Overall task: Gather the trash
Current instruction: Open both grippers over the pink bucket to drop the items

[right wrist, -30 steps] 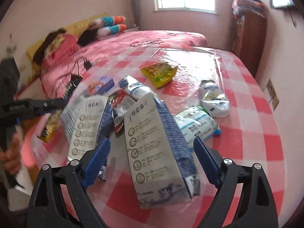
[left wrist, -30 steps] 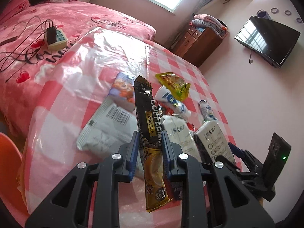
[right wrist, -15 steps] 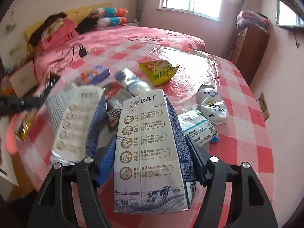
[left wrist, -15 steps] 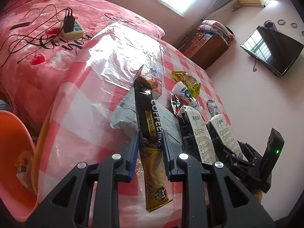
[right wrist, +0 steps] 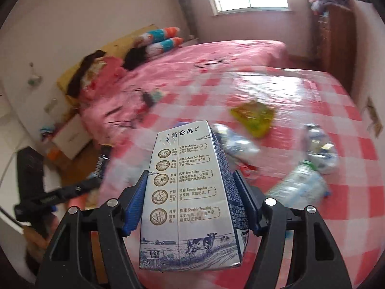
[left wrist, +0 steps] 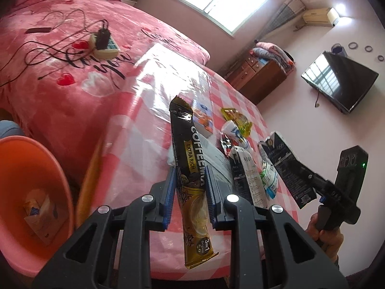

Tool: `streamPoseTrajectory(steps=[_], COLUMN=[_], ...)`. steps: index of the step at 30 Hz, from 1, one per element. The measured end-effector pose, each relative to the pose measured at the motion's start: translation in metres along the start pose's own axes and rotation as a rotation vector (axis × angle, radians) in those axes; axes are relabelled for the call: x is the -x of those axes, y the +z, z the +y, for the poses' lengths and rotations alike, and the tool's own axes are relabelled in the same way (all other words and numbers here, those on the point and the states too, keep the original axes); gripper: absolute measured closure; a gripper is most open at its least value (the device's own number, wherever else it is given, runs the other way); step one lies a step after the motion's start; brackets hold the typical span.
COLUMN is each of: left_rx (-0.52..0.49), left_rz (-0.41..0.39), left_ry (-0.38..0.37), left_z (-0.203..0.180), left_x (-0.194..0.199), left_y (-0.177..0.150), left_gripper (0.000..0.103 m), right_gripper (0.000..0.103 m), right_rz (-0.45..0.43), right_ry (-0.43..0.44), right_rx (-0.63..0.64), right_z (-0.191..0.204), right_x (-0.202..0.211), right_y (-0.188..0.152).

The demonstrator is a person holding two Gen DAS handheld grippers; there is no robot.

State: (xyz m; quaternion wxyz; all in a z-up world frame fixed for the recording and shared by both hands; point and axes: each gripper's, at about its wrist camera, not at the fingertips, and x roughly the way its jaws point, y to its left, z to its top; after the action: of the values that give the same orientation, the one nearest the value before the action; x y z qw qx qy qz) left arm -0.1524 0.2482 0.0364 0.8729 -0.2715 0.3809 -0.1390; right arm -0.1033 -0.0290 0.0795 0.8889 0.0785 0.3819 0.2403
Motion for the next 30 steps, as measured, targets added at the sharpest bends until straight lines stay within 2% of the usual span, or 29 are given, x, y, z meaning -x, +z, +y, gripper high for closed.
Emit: streamPoseTrajectory(steps=[4, 10, 19, 20, 21, 22, 25, 27, 30], left_rx=[0.023, 0.111, 0.256, 0.272, 0.285, 0.303, 0.312, 0.309, 0.290], left_rz=[-0.032, -0.086, -0.102, -0.097, -0.096, -0.101, -0.119, -0.126, -0.135], left_ry=[0.040, 0.160, 0.330, 0.349, 0.361, 0.380, 0.426, 0.441, 0.479], left_z=[0.019, 0.071, 0.151, 0.158, 0.163, 0.171, 0.180, 0.183, 0.181], left_x=[0.023, 0.064, 0.094, 0.095, 0.096, 0.098, 0.105, 0.108, 0.110], left_y=[-0.001, -0.009, -0.027, -0.029, -0.031, -0.032, -0.036, -0.037, -0.037], left_gripper=[0.078, 0.078, 0.075, 0.072, 0.062, 0.053, 0.040, 0.034, 0.028], right_gripper=[0.035, 0.034, 0.033, 0.032, 0.023, 0.019, 0.017, 0.016, 0.014], right_rz=[0.030, 0.112, 0.235, 0.248, 0.265, 0.276, 0.308, 0.307, 0.261], right_ry=[0.150, 0.324, 0.452, 0.449, 0.443, 0.440, 0.446, 0.432, 0.399], right_rx=[0.017, 0.080, 0.165, 0.176, 0.182, 0.180, 0.131, 0.118, 0.130], right_z=[0.044, 0.116, 0.210, 0.220, 0.227, 0.230, 0.231, 0.224, 0.214], right_x=[-0.018, -0.057, -0.122, -0.130, -0.139, -0.146, -0.159, -0.154, -0.141], right_y=[0.012, 0.015, 0.000, -0.003, -0.007, -0.009, -0.017, -0.022, -0.023])
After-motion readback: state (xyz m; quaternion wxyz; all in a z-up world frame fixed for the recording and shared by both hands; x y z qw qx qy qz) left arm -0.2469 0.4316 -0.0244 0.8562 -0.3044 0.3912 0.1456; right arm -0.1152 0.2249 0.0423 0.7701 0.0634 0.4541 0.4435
